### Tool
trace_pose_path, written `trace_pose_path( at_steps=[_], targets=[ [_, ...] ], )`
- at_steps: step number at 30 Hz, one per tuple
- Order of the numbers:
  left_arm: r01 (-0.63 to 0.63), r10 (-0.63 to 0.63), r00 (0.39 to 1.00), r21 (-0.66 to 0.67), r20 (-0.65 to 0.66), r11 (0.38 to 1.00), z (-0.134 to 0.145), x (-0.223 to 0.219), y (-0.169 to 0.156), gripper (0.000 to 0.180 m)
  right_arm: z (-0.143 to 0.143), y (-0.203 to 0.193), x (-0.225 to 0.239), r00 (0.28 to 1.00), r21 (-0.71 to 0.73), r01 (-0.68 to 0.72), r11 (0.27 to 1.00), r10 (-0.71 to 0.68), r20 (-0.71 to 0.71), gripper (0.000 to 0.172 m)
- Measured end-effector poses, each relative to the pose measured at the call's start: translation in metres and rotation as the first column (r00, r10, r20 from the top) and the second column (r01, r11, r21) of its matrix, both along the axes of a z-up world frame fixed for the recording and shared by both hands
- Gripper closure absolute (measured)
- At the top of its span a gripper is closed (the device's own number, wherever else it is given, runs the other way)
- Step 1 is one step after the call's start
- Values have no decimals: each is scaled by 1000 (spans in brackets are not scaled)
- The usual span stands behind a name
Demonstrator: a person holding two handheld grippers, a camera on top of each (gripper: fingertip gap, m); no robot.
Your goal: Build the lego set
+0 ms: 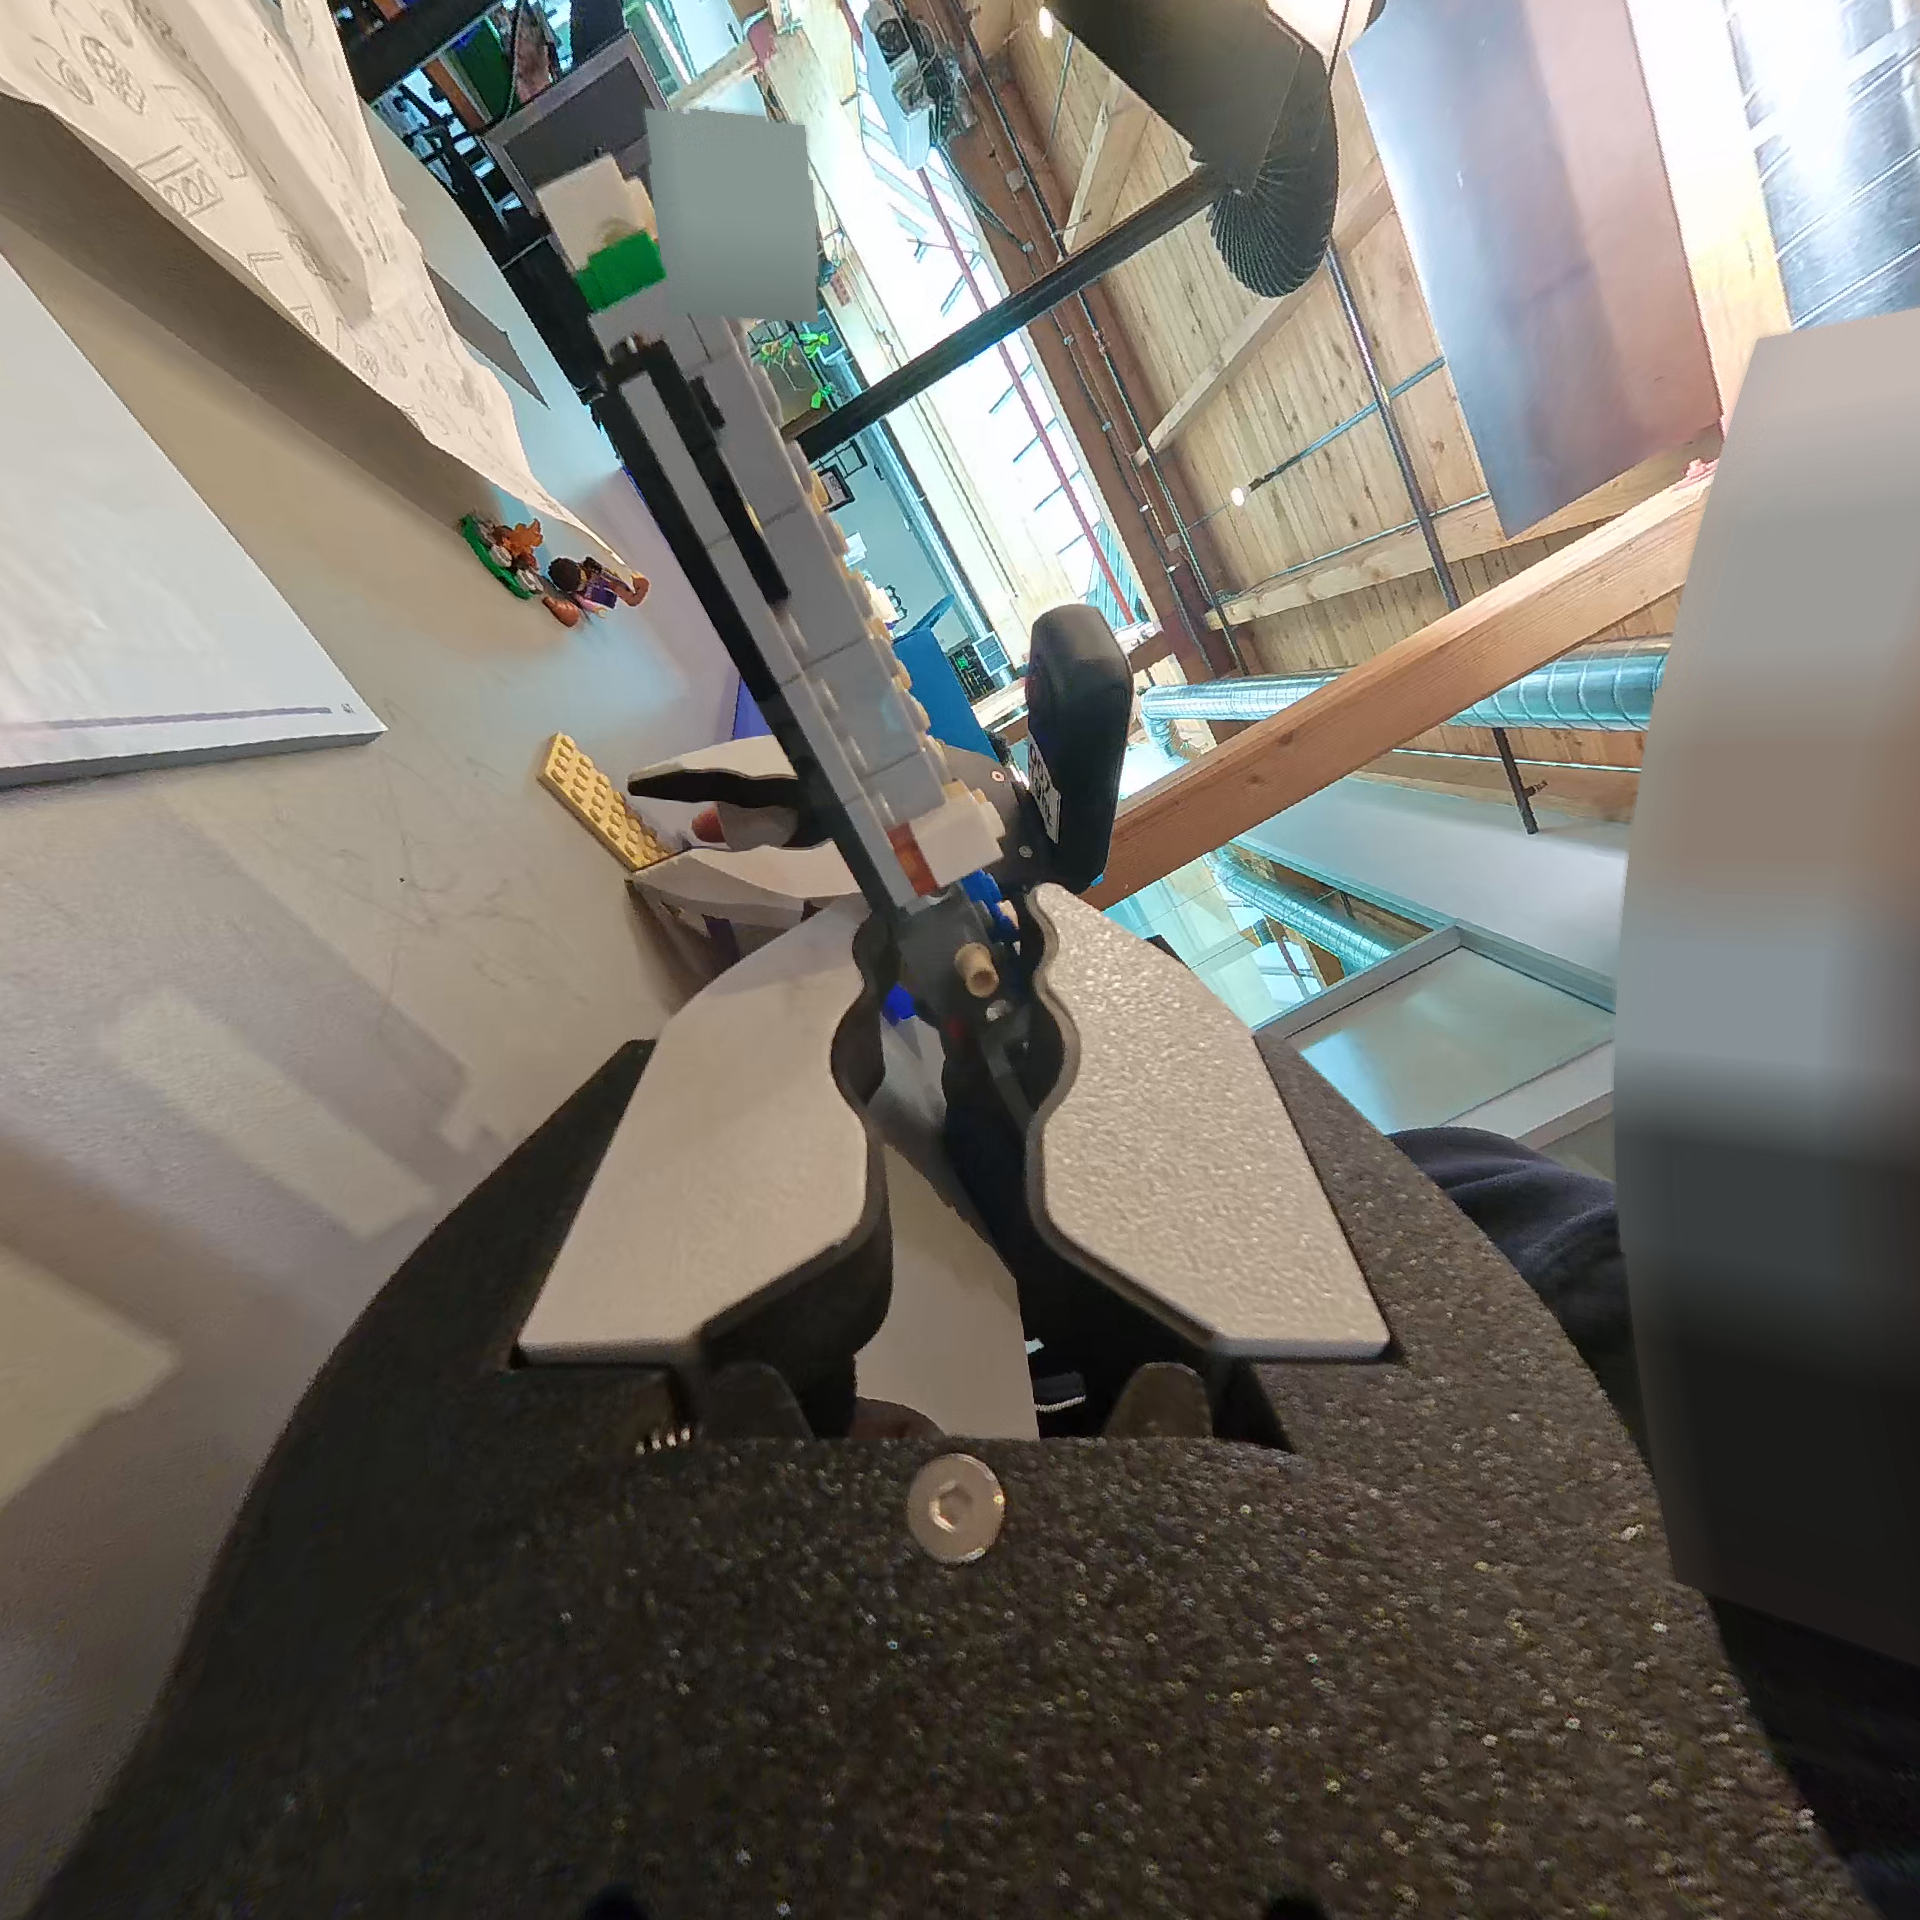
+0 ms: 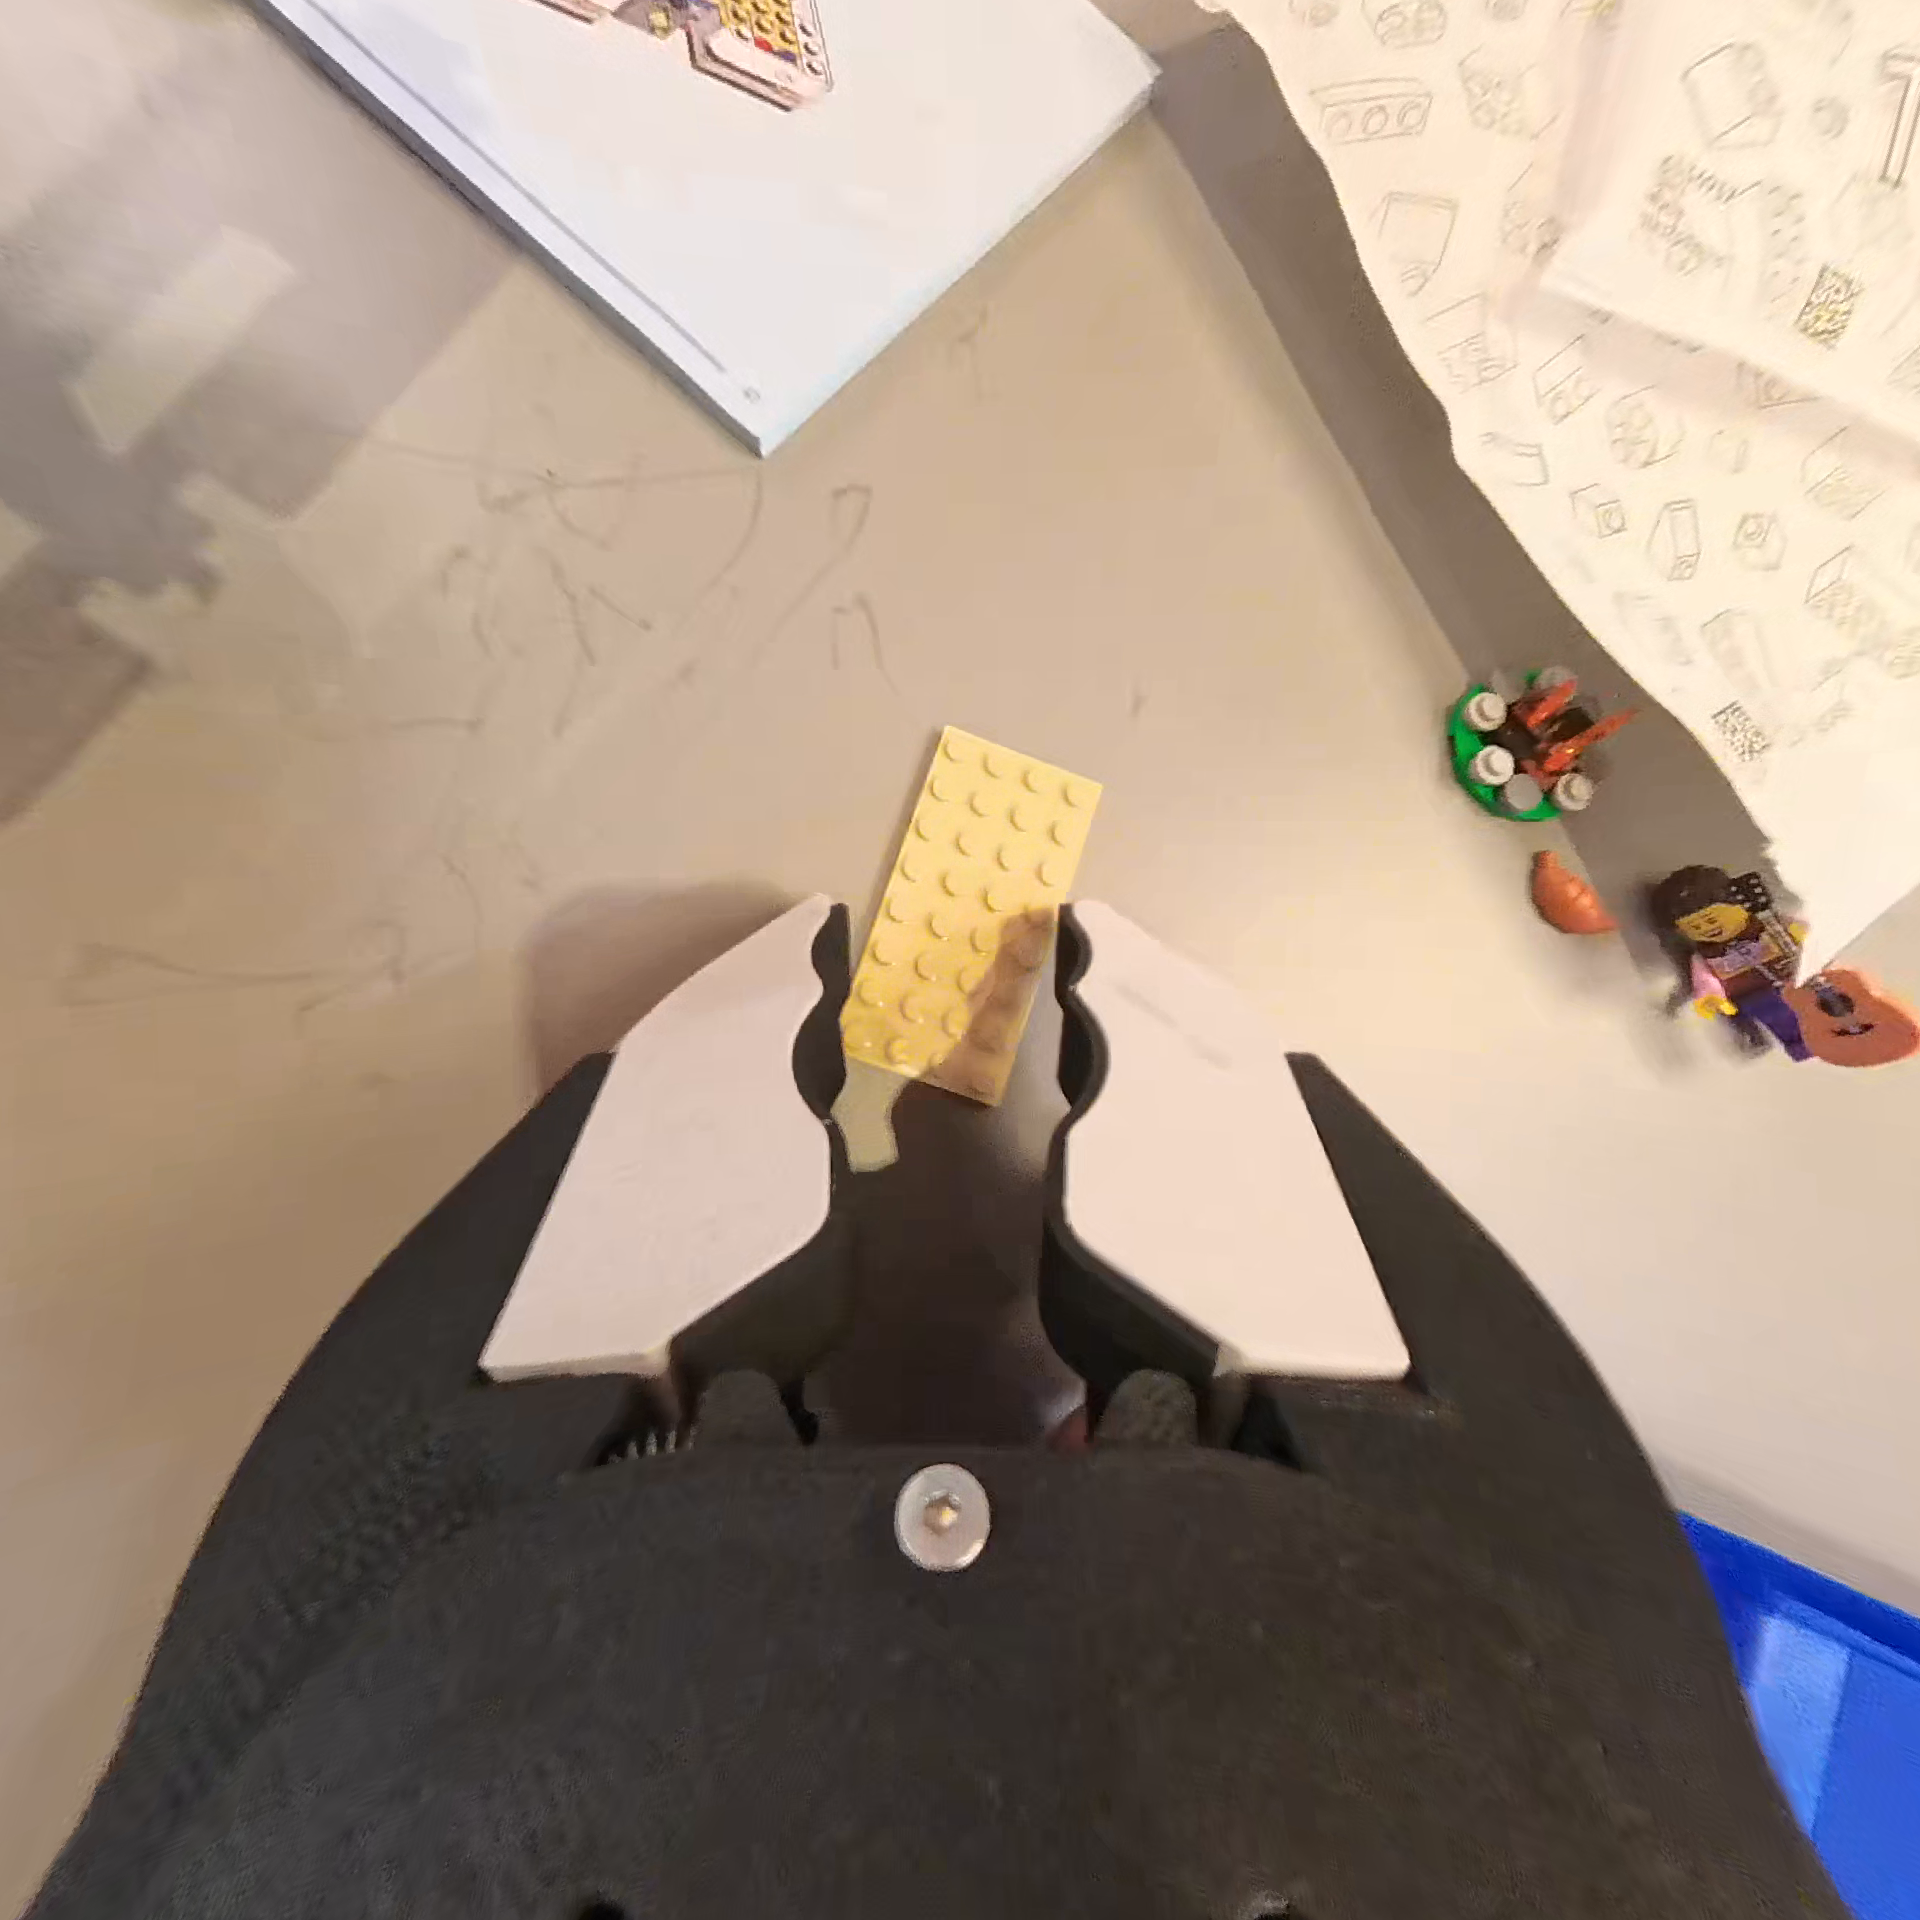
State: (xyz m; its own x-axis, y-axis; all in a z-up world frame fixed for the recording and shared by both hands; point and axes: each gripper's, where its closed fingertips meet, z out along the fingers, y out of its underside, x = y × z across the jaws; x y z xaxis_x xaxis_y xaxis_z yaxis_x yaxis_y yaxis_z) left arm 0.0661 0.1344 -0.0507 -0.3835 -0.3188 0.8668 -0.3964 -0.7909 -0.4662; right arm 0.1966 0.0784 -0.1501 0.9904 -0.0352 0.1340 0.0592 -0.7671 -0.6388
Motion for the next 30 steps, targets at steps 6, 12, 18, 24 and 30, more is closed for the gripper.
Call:
trace_pose_path(
  at_steps=[6, 12, 18, 24, 30],
  targets=[
    [15, -15, 1000, -14, 3, 1000, 1, -1, -4, 158, -1, -2, 3, 1000, -14, 14, 1000, -14, -8, 149],
    [49, -49, 999, -35, 8, 998, 1, -2, -11, 158, 5, -1, 1, 998, 19, -16, 1000, 18, -59, 162],
    [60, -60, 998, -14, 13, 998, 2, -2, -16, 158, 16, -3, 1, 998, 44, -42, 998, 44, -43, 151],
    [57, -57, 998, -8, 12, 998, 1, -2, -16, 158, 10, -14, 8, 997, -1, 7, 1000, -7, -79, 136],
    [58, -58, 998, -6, 10, 998, 1, -2, -17, 158, -1, -17, -9, 995, -48, 65, 997, -68, -68, 134]
  ],
)
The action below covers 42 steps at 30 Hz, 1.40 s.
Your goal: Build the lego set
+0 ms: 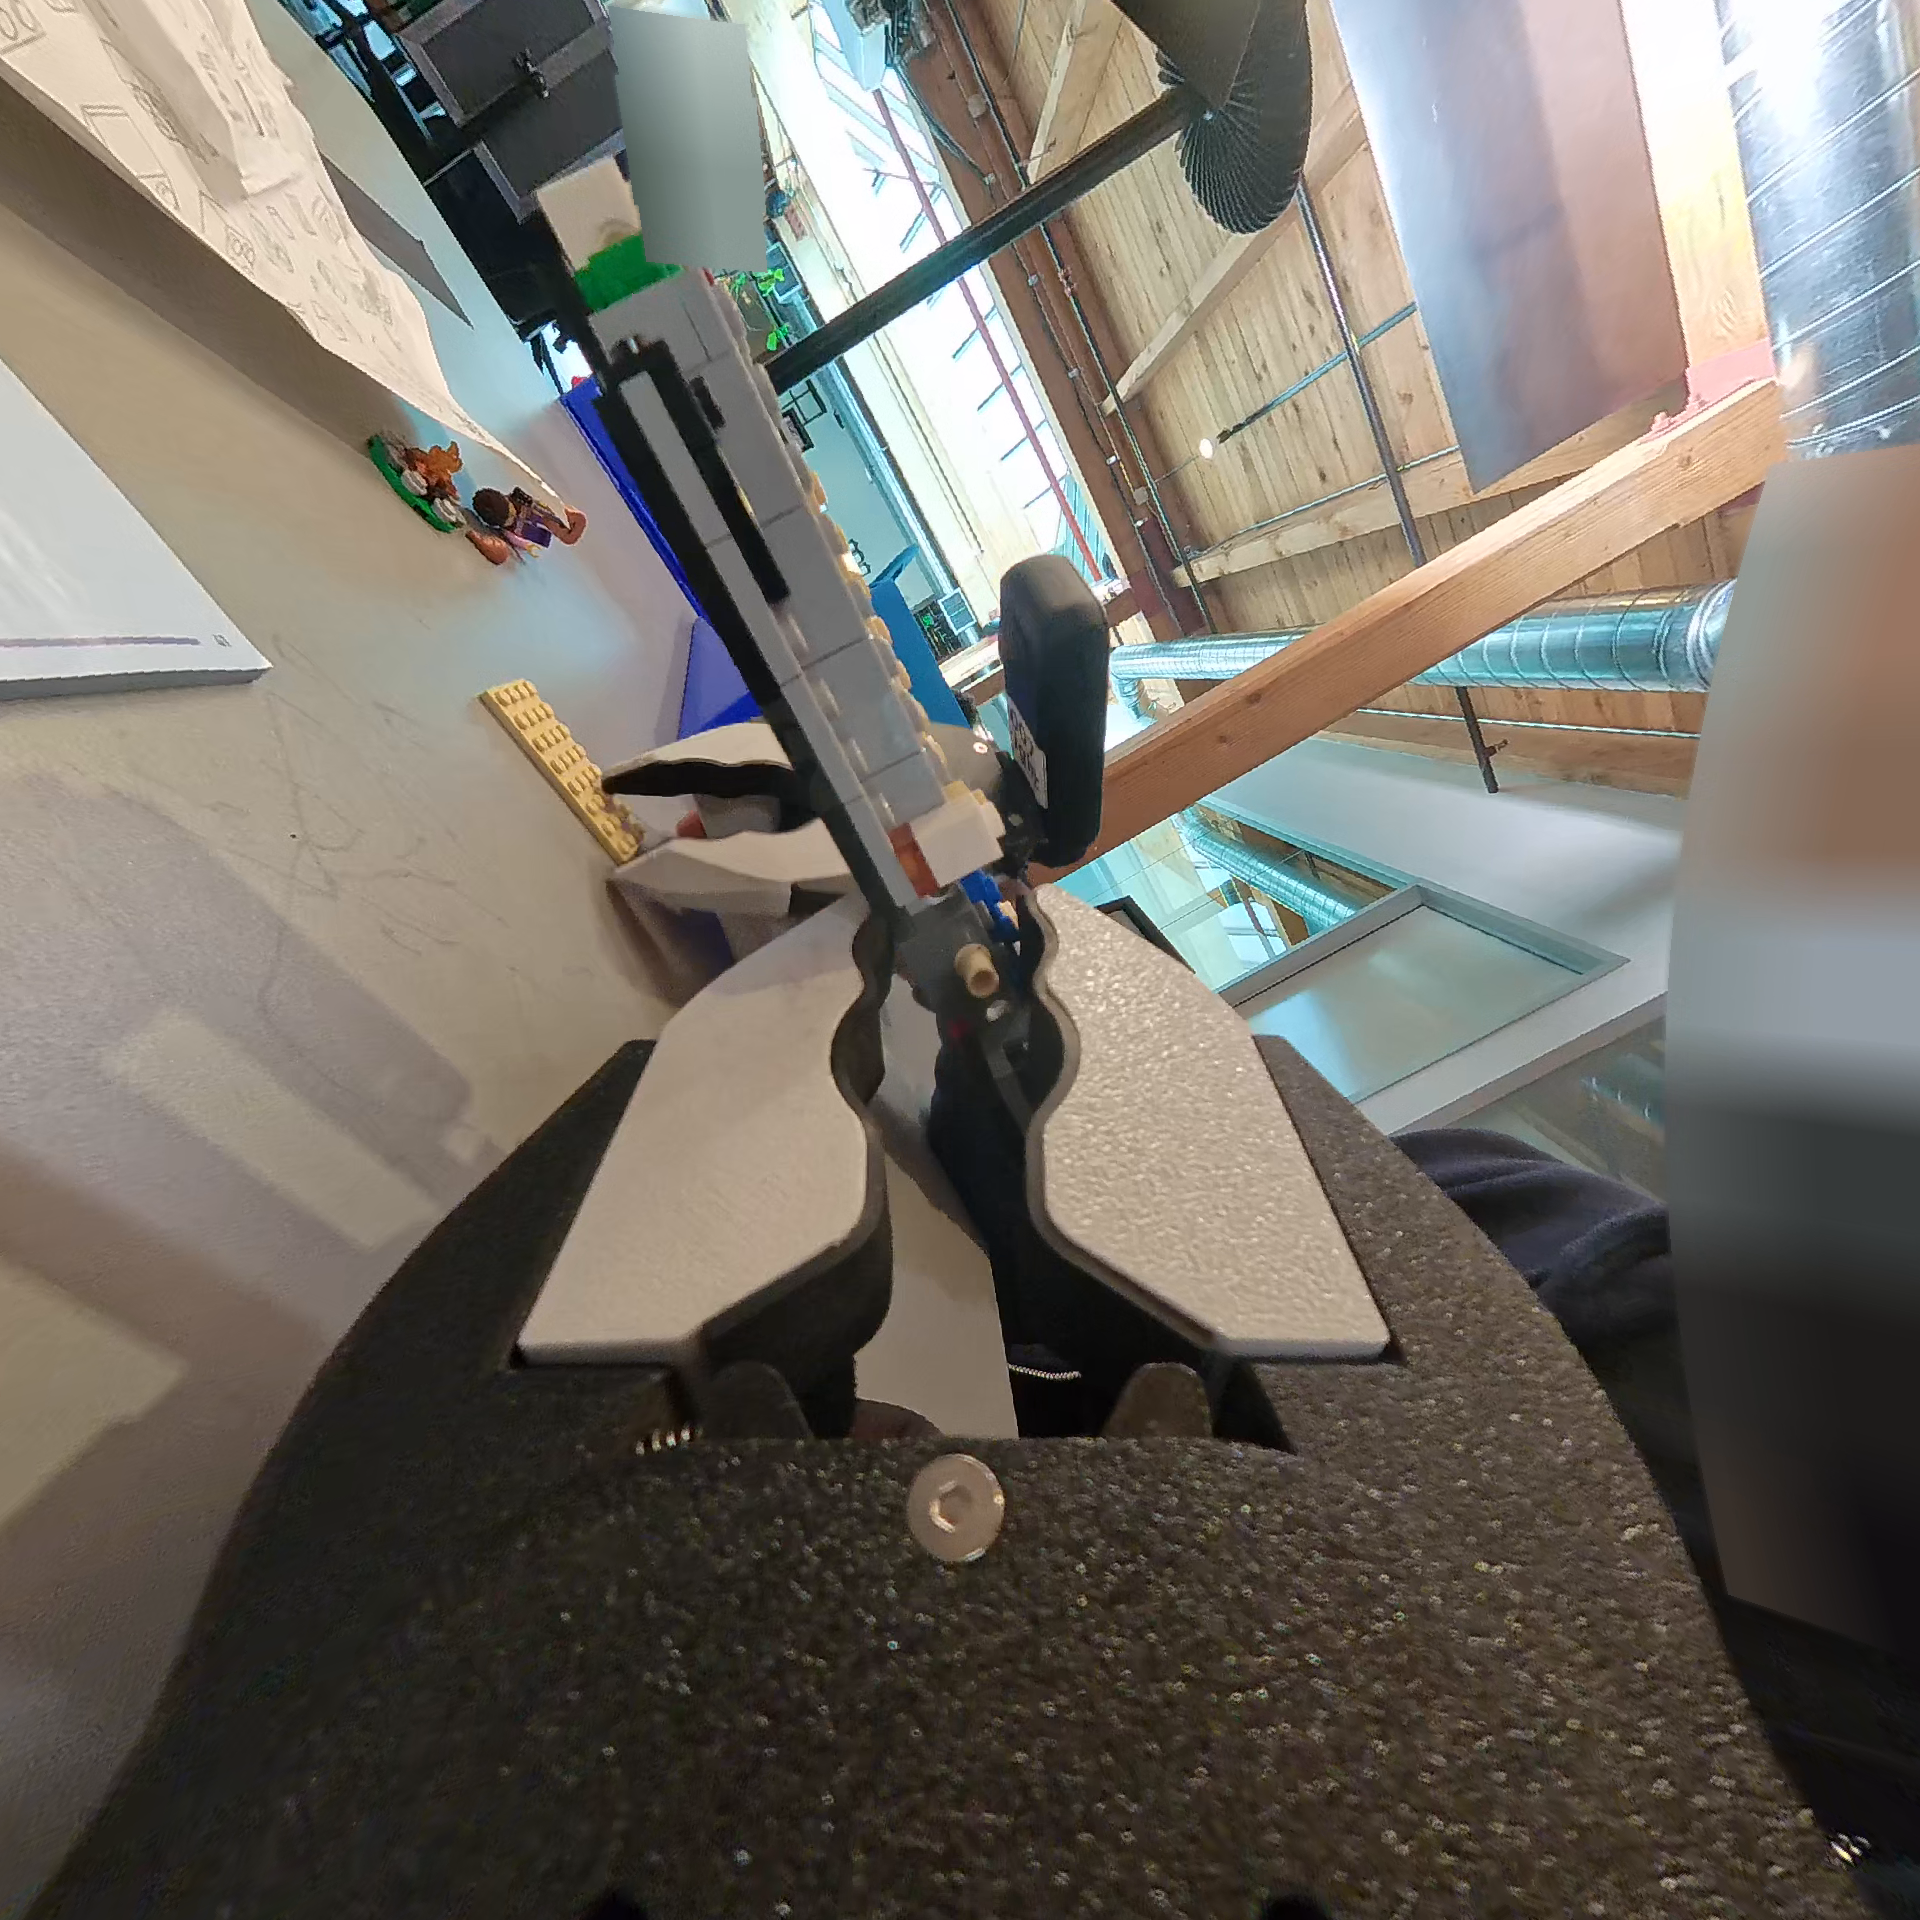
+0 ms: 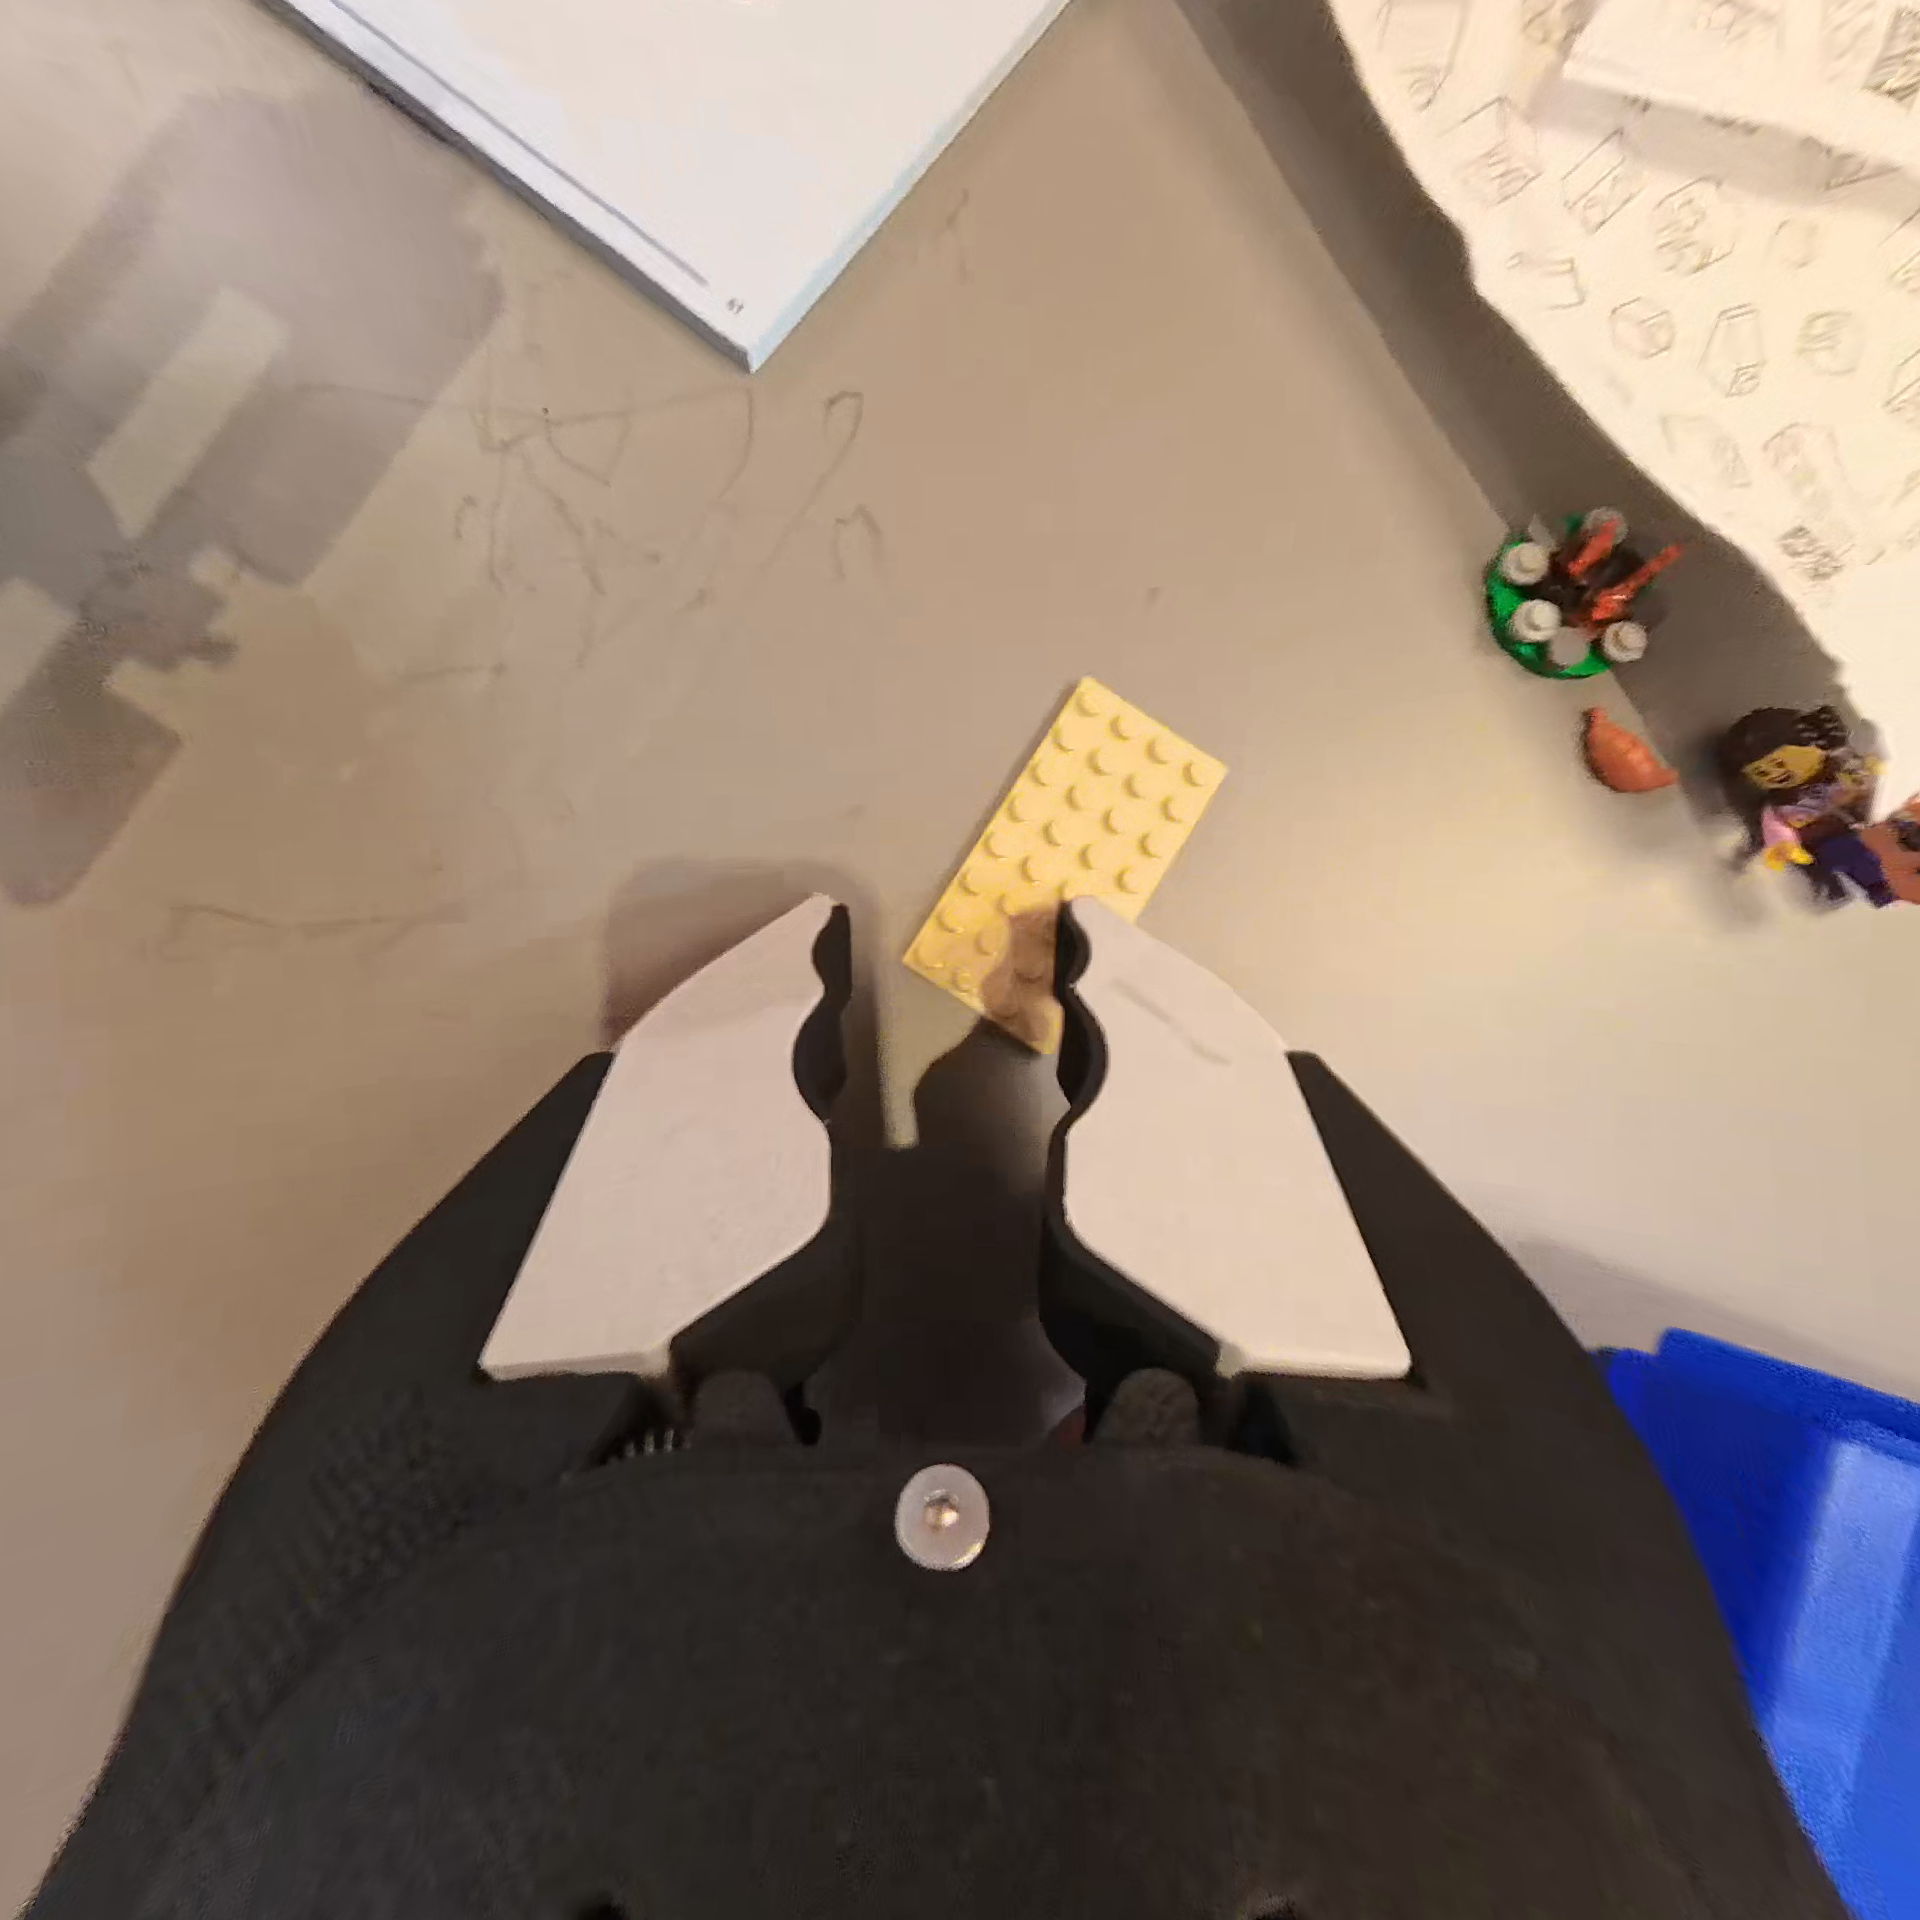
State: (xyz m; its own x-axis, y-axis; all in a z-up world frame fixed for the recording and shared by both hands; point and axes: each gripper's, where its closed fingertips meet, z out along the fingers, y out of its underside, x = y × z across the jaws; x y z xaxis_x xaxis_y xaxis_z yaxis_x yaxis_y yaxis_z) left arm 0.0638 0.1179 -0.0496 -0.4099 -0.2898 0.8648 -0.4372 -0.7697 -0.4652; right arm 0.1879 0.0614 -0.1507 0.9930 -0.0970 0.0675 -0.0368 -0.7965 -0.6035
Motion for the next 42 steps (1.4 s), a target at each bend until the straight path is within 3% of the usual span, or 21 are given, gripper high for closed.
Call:
trace_pose_path(
  at_steps=[4, 7, 9, 15, 22, 28, 35, 36, 37, 42],
  targets=[
    [-3, 3, 1000, -4, -1, 1000, 0, 0, 1, 158, 7, 8, -22, 995, 38, -100, 994, 101, -8, 130],
    [-1, 1, 1000, -1, 0, 1000, 0, 0, 1, 158, 5, 4, 0, 998, 24, -60, 998, 59, 29, 126],
    [1, -1, 1000, 0, 0, 1000, 0, -1, 0, 158, 4, 5, 3, 997, 53, -66, 996, 67, -24, 121],
    [11, -11, 1000, 0, 1, 1000, 0, -1, -2, 158, 8, 14, -3, 965, 81, -261, 962, 260, 27, 103],
    [16, -16, 1000, 3, 2, 1000, 0, -1, -3, 158, -1, 13, -12, 947, -1, -320, 947, 320, 0, 97],
    [15, -15, 1000, 1, 0, 1000, 0, -1, -2, 157, -1, 12, -8, 966, -5, -259, 966, 259, -13, 109],
    [15, -15, 1000, 4, -1, 1000, 0, -1, -3, 157, 1, 14, -9, 967, 5, -254, 967, 254, -32, 112],
    [15, -15, 1000, 2, -1, 1000, 0, -1, -3, 157, 5, 14, -10, 965, 31, -258, 966, 259, -38, 148],
    [15, -15, 1000, 0, -1, 1000, 0, -1, -3, 157, 10, 16, -10, 964, 63, -260, 964, 263, -44, 163],
    [16, -16, 1000, -6, -3, 1000, -1, 0, -2, 158, 16, 12, -6, 968, 69, -241, 968, 245, -55, 142]
  ],
)
